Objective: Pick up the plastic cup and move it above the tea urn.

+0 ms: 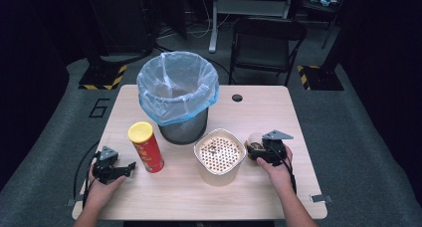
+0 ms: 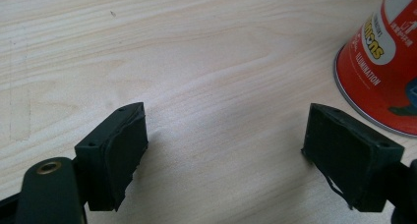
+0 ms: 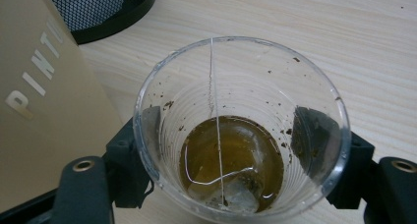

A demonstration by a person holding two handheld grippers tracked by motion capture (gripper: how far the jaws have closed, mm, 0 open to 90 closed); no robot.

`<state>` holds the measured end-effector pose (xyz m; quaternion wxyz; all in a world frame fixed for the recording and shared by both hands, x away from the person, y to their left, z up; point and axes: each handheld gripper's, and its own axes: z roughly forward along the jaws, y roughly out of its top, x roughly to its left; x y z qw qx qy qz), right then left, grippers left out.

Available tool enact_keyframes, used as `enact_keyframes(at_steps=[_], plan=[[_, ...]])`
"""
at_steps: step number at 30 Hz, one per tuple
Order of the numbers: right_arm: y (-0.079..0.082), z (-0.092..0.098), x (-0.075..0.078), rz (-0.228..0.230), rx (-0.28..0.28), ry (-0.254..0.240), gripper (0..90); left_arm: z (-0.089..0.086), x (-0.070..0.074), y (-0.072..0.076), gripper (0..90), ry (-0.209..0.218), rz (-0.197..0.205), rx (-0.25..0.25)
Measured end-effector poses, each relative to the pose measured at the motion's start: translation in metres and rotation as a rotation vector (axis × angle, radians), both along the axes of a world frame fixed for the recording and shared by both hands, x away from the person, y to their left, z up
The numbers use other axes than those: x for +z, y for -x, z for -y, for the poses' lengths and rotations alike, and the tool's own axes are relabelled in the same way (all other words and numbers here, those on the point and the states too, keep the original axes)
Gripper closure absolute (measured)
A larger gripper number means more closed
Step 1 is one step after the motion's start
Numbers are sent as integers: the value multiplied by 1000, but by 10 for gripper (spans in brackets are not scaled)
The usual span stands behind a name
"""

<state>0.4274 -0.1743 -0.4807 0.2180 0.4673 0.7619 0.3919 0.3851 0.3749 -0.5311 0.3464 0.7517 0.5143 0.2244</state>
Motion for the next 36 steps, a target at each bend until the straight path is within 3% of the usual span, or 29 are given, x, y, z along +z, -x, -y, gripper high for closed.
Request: enact_keyframes(at_steps=[20, 27, 32, 36], plan=[[-5, 1, -4, 40, 52, 15, 302, 0, 0, 0, 165, -1, 0, 0], [-7, 1, -2, 32, 68, 15, 339, 0, 0, 0, 165, 0, 0, 0], [-11, 2, 4, 22, 75, 9, 342, 0, 0, 0, 165, 0, 0, 0], [-15, 2, 22, 44, 102, 2, 342, 0, 0, 0, 165, 0, 0, 1]])
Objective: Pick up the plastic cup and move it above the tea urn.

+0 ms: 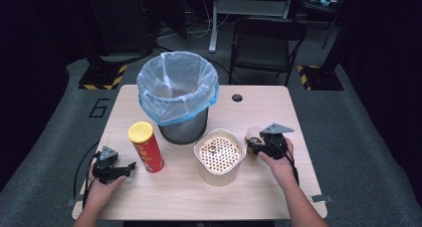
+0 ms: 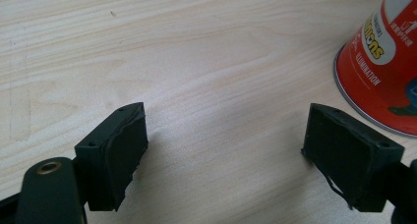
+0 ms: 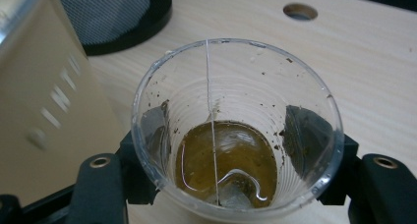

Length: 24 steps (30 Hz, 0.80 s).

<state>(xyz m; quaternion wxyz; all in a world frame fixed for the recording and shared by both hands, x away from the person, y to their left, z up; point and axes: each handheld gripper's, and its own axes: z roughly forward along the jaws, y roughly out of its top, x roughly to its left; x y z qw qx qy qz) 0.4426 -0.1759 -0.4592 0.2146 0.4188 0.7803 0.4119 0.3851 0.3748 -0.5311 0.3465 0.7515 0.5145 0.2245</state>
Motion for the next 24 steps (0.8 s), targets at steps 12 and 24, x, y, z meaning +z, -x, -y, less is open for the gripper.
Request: enact_keyframes(at_steps=[12, 24], plan=[[-21, -24, 58, 64, 118, 2, 347, 0, 0, 0, 165, 0, 0, 0], [-38, -42, 82, 154, 229, 51, 356, 0, 0, 0, 165, -5, 0, -1]])
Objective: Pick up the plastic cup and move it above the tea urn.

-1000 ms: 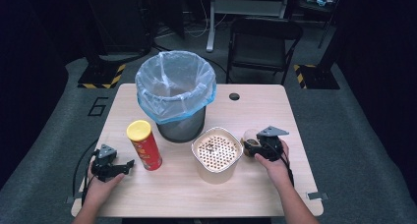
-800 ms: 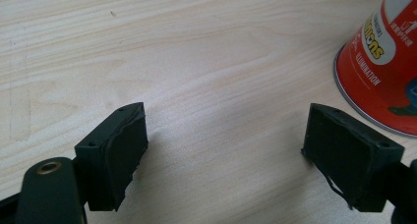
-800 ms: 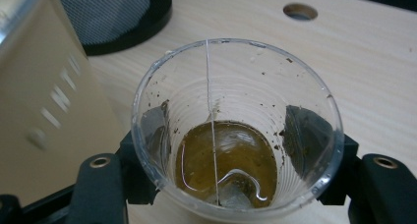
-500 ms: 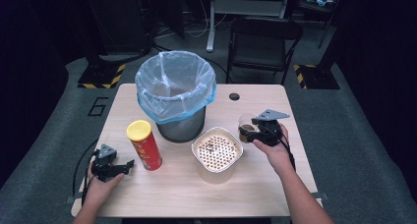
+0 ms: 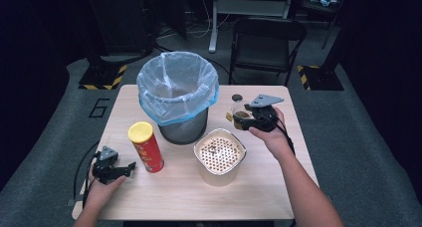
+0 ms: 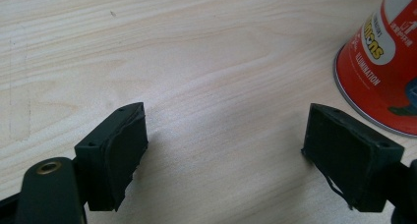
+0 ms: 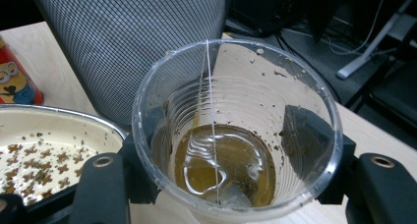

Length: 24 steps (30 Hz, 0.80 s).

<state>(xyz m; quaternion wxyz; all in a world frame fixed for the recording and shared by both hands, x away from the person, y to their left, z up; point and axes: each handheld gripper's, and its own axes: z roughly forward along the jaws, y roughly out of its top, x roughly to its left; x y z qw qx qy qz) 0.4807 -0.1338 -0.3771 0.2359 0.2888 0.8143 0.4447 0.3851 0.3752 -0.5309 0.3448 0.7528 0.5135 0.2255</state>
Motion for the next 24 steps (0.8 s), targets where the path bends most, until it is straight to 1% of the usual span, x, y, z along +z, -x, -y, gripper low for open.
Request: enact_keyframes(at_steps=[1, 2, 6, 7, 8, 9, 10, 11, 12, 13, 14, 15, 16, 17, 18, 19, 20, 21, 22, 24], plan=[[0, 0, 0, 0, 0, 0, 356, 0, 0, 0, 165, 7, -1, 2], [-1, -2, 0, 18, 19, 10, 356, 0, 0, 0, 165, 5, -1, 2], [-1, -6, -1, 18, 25, 22, 356, 0, 0, 0, 165, 5, 0, 1], [-1, -7, -2, 23, 29, 28, 356, 0, 0, 0, 165, 5, 0, 1], [-1, -9, -4, 27, 32, 46, 357, 0, 0, 0, 165, 3, -1, 0], [-1, -9, -4, 27, 32, 46, 357, 0, 0, 0, 165, 4, 0, 0], [-1, -9, -4, 35, 40, 56, 357, 0, 0, 0, 165, -1, 2, -1], [-1, -10, -4, 41, 42, 62, 357, 0, 0, 0, 165, 6, 0, 2], [0, -12, -5, 59, 44, 75, 358, 0, 0, 0, 165, -2, 2, -1], [0, -12, -5, 59, 44, 75, 358, 0, 0, 0, 165, 5, -1, 1], [1, -14, -6, 93, 56, 96, 358, 0, 0, 0, 165, 4, 0, 1], [1, -14, -6, 93, 56, 96, 358, 0, 0, 0, 165, 4, 0, 1], [4, -16, -6, 128, 68, 122, 359, 0, 0, 0, 165, 6, -2, 1], [4, -16, -6, 128, 68, 122, 359, 0, 0, 0, 165, 4, 0, 0], [6, -19, -7, 171, 89, 160, 358, 0, 0, 0, 165, 5, -1, 0], [6, -19, -7, 171, 89, 160, 358, 0, 0, 0, 165, 5, -1, 0], [8, -22, -8, 196, 101, 185, 358, 0, 0, 0, 165, 3, -1, -1], [8, -22, -8, 196, 101, 185, 358, 0, 0, 0, 165, 4, -1, 1], [11, -25, -9, 226, 117, 211, 358, 0, 0, 0, 165, 3, -1, -1], [12, -27, -10, 243, 123, 222, 358, 0, 0, 0, 165, 3, 0, 2]])
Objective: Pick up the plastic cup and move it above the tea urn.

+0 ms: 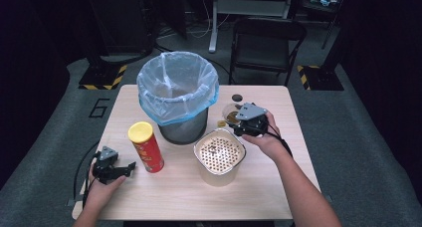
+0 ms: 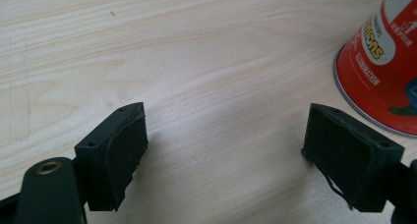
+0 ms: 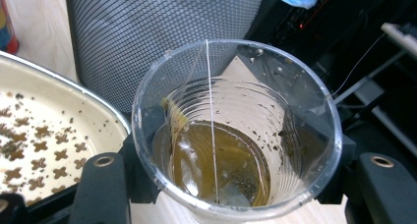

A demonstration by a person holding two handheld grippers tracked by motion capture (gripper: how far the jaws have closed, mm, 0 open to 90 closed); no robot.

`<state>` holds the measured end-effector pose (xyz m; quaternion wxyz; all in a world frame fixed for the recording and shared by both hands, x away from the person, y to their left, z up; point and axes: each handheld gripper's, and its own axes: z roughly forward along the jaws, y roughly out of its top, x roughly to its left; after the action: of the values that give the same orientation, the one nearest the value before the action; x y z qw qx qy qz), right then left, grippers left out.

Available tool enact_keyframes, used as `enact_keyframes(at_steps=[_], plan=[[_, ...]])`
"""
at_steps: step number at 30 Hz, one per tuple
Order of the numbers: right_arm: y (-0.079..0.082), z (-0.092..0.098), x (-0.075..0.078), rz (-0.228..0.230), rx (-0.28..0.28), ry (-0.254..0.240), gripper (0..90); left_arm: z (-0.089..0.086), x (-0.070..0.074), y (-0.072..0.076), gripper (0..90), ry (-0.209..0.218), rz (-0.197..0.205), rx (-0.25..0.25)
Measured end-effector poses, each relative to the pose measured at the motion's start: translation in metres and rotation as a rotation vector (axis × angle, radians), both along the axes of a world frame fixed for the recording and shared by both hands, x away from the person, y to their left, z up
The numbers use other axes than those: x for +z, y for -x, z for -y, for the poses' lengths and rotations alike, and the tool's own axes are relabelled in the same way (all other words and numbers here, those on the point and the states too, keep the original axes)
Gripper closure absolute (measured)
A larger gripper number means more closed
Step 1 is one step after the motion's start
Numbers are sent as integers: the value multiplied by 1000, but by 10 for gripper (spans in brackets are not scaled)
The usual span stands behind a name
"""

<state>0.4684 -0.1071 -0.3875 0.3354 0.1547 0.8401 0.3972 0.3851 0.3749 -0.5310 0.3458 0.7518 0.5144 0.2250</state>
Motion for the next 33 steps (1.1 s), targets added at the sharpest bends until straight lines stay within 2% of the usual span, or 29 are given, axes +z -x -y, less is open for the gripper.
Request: enact_keyframes(at_steps=[6, 15, 24, 28, 31, 32, 33], plan=[[2, -6, -3, 29, 18, 28, 358, 0, 0, 0, 165, 2, -1, -1], [1, -11, -4, 59, 33, 43, 357, 0, 0, 0, 165, 2, 0, -1], [7, -16, -8, 102, 78, 80, 358, 0, 0, 0, 165, 2, -1, -1], [10, -17, -8, 140, 101, 104, 359, 0, 0, 0, 165, 4, -2, -1], [14, -19, -8, 197, 111, 145, 361, 0, 0, 0, 165, 4, -2, 0], [17, -21, -8, 243, 124, 185, 362, 0, 0, 0, 165, 3, -2, -1], [19, -22, -8, 256, 126, 197, 364, 0, 0, 0, 165, 3, -2, -1]])
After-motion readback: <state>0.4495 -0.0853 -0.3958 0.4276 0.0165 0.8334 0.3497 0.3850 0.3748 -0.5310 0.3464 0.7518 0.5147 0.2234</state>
